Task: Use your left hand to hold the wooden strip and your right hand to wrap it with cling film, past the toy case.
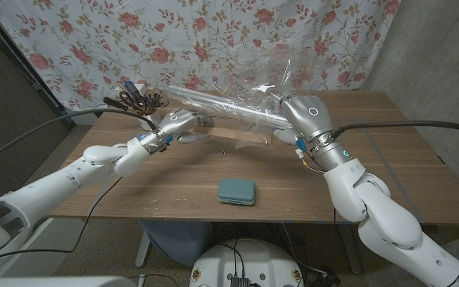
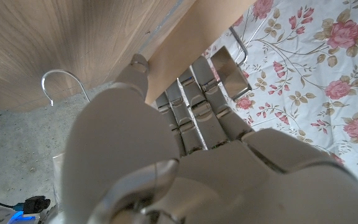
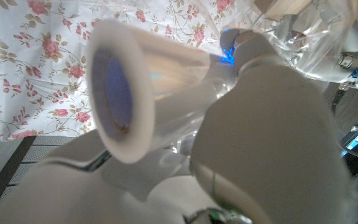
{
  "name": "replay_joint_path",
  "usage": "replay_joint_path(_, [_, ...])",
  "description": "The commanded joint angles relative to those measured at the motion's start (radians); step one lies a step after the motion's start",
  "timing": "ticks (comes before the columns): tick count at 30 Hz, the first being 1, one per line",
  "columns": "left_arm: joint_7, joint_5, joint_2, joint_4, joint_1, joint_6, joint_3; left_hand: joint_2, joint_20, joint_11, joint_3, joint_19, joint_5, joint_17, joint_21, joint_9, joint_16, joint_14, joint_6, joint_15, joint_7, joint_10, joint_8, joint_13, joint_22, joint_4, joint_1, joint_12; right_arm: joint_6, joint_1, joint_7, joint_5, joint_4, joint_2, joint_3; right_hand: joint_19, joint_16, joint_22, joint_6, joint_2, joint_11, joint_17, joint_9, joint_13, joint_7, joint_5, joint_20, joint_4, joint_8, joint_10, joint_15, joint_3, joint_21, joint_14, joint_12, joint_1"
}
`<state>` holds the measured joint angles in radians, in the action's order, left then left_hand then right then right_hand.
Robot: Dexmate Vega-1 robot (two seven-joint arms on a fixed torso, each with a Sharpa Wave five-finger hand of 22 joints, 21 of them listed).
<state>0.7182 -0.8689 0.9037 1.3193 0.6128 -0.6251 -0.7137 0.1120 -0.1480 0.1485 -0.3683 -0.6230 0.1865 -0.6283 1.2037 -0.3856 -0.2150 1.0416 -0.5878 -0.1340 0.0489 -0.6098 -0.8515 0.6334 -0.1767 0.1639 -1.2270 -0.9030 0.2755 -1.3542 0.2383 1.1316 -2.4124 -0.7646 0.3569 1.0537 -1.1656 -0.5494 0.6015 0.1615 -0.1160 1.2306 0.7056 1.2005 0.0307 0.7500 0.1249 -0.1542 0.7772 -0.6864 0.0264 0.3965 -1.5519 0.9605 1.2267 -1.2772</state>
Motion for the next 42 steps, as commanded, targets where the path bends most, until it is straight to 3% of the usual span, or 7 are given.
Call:
replay_joint_path(1, [0.016, 0.035, 0.013, 0.029, 0.048, 0.028, 0.035, 0.014, -0.007, 0.021, -0.11, -0.003, 0.002, -0.002, 0.009, -0.004, -0.007, 0.106, -0.038, -0.1, 0.035, -0.032, -0.084, 0.071, 0.001, -0.004, -0.001, -0.004, -0.032, 0.006, 0.034, -0.07, 0.018, -0.036, -0.005, 0.05, -0.276, -0.002, 0.015, -0.178, 0.273, 0.002, 0.012, 0.05, 0.015, -0.009, 0.09, -0.002, 0.007, -0.284, -0.239, 0.055, -0.004, 0.258, 0.358, -0.167])
replay_joint_path(42, [0.056, 0.049, 0.049, 0.084, 0.118, 0.058, 0.099, 0.012, -0.008, 0.023, -0.111, -0.001, 0.001, 0.001, 0.012, 0.001, -0.004, 0.106, -0.035, -0.1, 0.037, -0.036, -0.091, 0.075, 0.001, -0.003, 0.002, 0.003, -0.017, 0.002, 0.052, -0.072, 0.005, -0.053, 0.011, 0.049, -0.279, 0.002, 0.013, -0.185, 0.271, 0.002, 0.044, 0.05, 0.023, -0.045, 0.091, -0.005, 0.024, -0.29, -0.239, 0.04, -0.001, 0.257, 0.358, -0.163])
